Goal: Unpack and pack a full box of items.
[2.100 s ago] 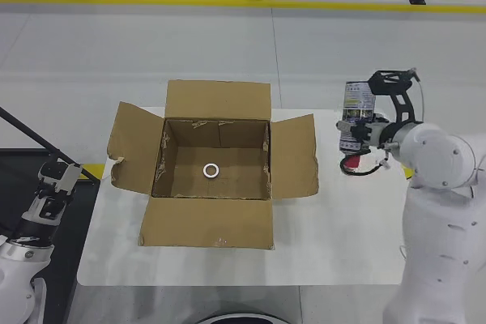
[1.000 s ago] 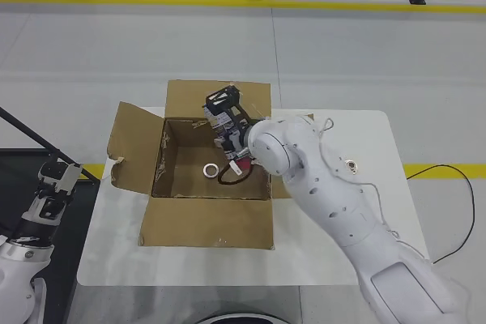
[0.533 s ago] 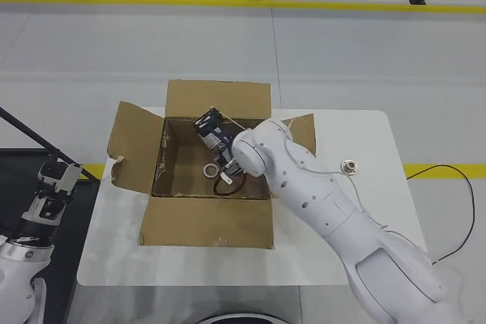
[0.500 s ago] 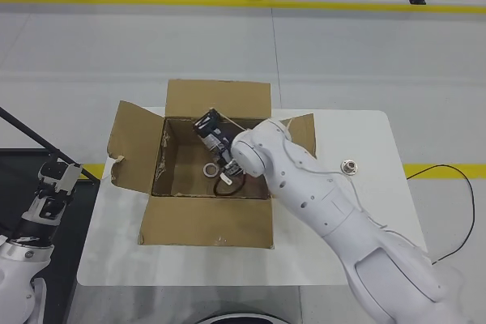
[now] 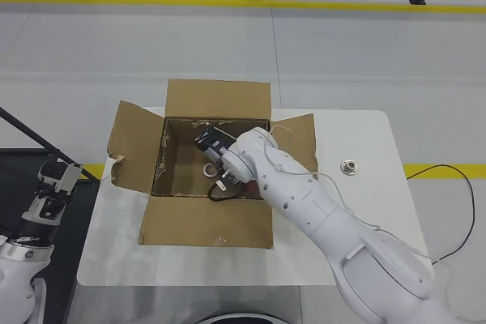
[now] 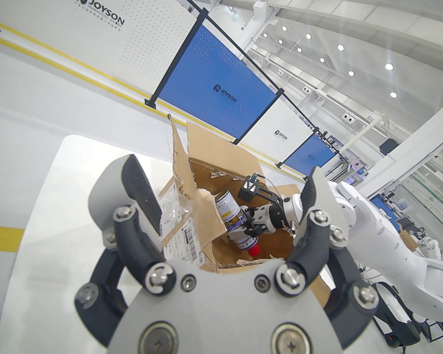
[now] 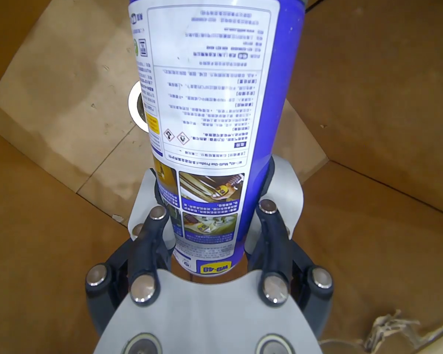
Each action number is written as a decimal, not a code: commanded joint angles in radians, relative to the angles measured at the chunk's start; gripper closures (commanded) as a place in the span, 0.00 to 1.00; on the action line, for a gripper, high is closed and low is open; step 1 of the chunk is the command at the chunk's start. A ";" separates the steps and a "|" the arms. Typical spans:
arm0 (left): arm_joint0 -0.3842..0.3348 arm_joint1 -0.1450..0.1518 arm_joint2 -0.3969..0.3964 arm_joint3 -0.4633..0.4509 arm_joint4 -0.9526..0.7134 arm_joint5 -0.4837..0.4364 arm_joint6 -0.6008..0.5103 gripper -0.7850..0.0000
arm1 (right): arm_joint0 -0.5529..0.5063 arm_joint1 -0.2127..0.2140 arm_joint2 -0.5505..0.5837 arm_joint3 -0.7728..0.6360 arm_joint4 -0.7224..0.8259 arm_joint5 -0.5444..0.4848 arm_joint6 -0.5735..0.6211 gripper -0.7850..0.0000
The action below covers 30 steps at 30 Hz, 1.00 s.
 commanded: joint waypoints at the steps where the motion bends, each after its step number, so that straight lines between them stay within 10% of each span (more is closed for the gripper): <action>1: 0.000 0.000 0.000 0.000 0.000 0.000 0.000 0.00 | 0.003 -0.009 -0.004 0.024 0.003 -0.002 -0.005 1.00; 7: 0.000 0.000 0.000 0.000 0.000 0.000 0.000 0.00 | 0.010 -0.032 -0.009 0.079 0.007 -0.010 -0.022 0.73; 23: 0.000 0.000 0.000 0.000 0.000 0.000 0.000 0.00 | 0.025 -0.057 0.026 0.105 0.016 -0.050 -0.024 0.51; 30: 0.000 0.000 0.000 0.000 0.000 0.000 0.000 0.00 | 0.020 -0.047 0.059 0.077 0.010 -0.067 -0.009 0.14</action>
